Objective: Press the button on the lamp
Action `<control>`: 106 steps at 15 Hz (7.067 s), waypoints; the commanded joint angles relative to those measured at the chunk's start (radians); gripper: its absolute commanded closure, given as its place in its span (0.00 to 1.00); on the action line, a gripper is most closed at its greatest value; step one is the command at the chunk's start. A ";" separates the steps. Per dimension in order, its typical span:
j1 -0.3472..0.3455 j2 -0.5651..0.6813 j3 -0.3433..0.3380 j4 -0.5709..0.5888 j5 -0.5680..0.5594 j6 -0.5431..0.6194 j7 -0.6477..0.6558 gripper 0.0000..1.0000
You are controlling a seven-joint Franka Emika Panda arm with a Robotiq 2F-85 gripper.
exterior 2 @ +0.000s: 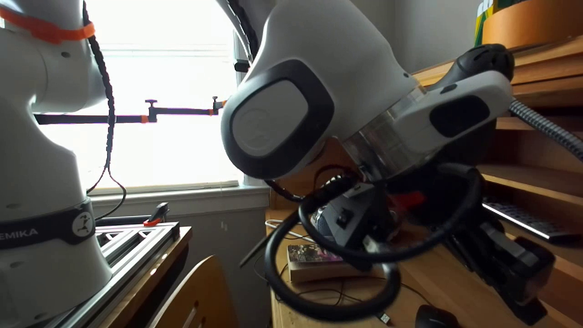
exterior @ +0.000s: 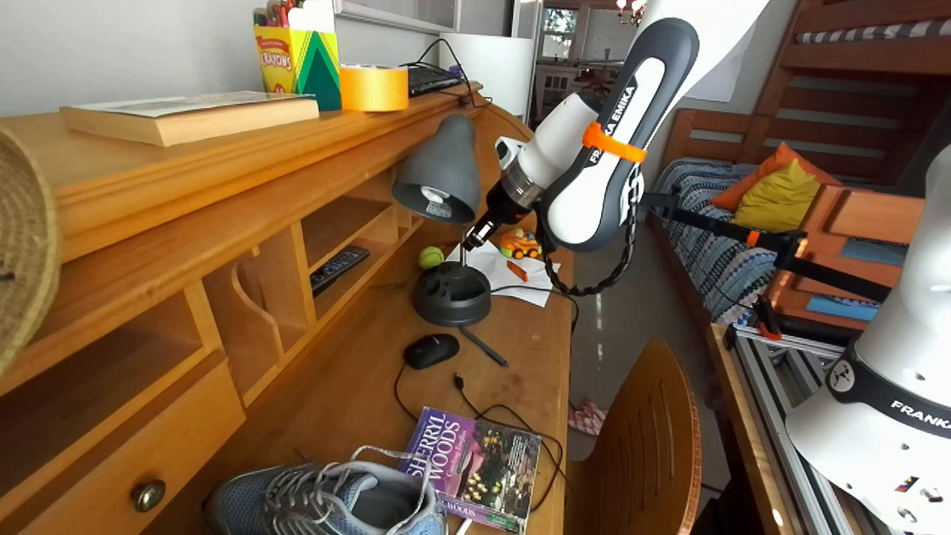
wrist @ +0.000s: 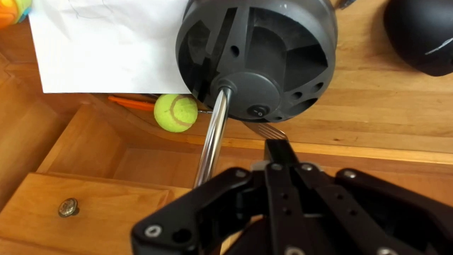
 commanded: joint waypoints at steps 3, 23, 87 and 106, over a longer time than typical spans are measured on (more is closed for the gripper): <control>-0.014 0.068 -0.004 0.051 -0.038 0.020 0.033 1.00; 0.006 0.216 0.000 0.178 -0.020 0.081 0.062 1.00; -0.191 0.109 0.131 0.041 -0.206 0.134 0.181 1.00; -1.281 -0.114 1.055 -0.276 -0.649 -0.437 0.334 0.29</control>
